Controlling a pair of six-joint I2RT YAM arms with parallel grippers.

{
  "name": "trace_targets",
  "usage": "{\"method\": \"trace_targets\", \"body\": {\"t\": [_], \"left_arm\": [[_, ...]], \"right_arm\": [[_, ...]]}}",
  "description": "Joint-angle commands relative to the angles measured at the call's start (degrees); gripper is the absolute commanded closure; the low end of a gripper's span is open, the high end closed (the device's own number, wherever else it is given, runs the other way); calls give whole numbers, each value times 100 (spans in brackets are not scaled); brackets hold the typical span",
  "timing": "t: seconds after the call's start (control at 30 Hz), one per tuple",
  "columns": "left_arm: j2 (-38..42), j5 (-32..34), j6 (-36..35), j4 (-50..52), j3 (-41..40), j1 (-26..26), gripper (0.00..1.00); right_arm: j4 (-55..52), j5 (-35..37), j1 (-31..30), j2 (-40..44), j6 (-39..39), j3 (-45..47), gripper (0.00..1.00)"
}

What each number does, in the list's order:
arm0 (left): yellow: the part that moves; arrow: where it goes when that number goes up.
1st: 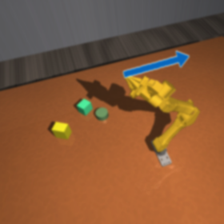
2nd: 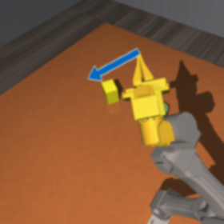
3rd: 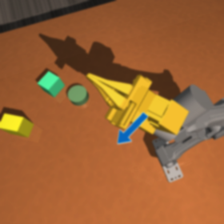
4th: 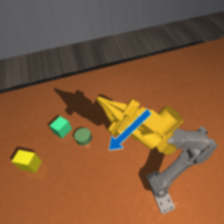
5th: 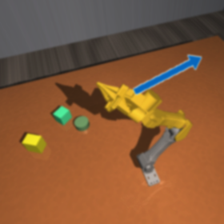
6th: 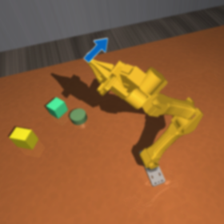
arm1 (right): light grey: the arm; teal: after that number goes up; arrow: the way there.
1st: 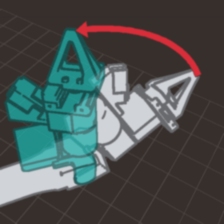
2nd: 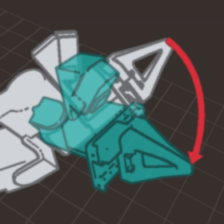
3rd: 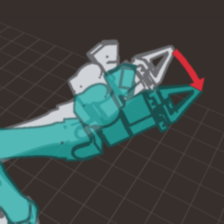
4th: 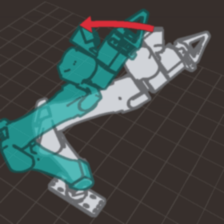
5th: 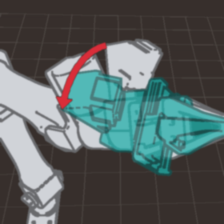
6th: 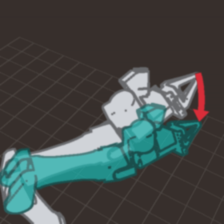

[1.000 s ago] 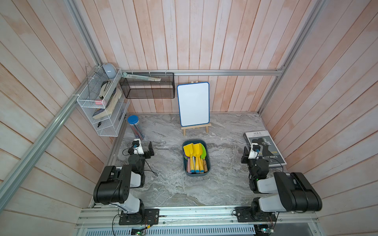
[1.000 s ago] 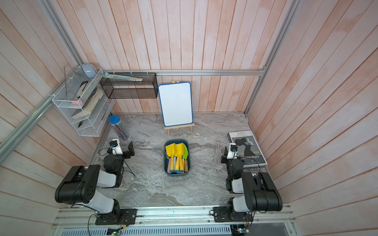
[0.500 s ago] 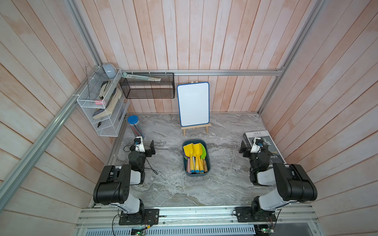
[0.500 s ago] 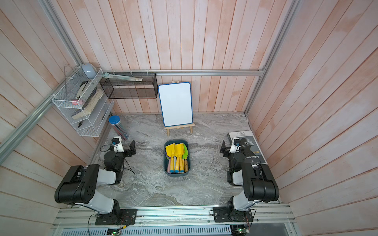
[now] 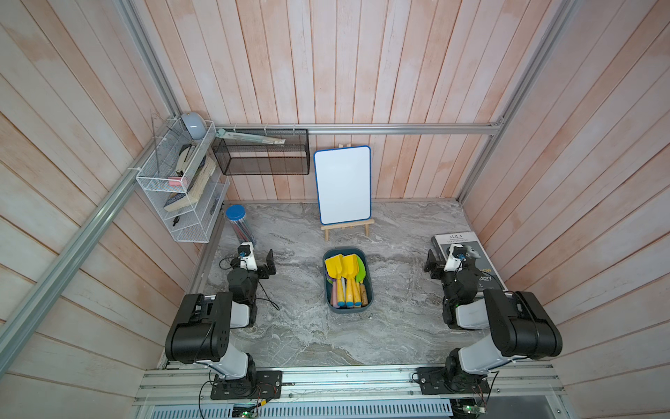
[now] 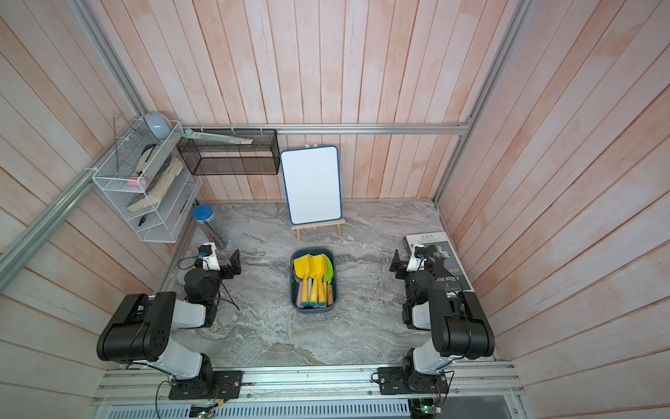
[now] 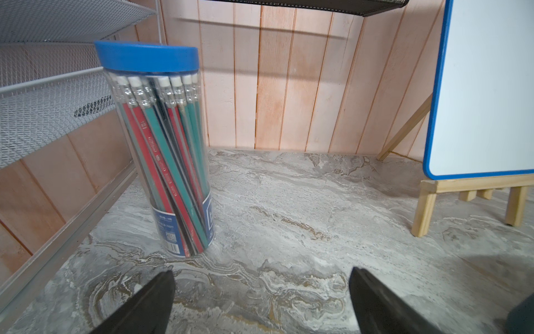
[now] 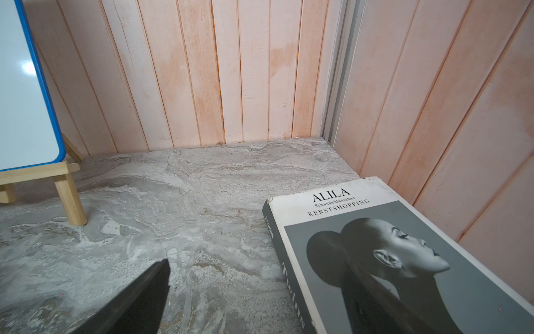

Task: Put the shovel into the storage box
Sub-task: Reset both arms

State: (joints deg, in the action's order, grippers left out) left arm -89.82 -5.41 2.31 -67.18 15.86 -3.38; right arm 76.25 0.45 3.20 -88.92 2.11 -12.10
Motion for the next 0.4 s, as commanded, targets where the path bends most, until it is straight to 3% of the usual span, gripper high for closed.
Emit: {"method": "trace_targets", "body": {"t": [0.0, 0.37], "left_arm": [[42, -31, -80, 17, -13, -22, 0], [36, -19, -79, 32, -12, -14, 0]], "right_arm": [[22, -52, 2, -34, 57, 8, 2], [23, -51, -2, -39, 57, 6, 2]]}}
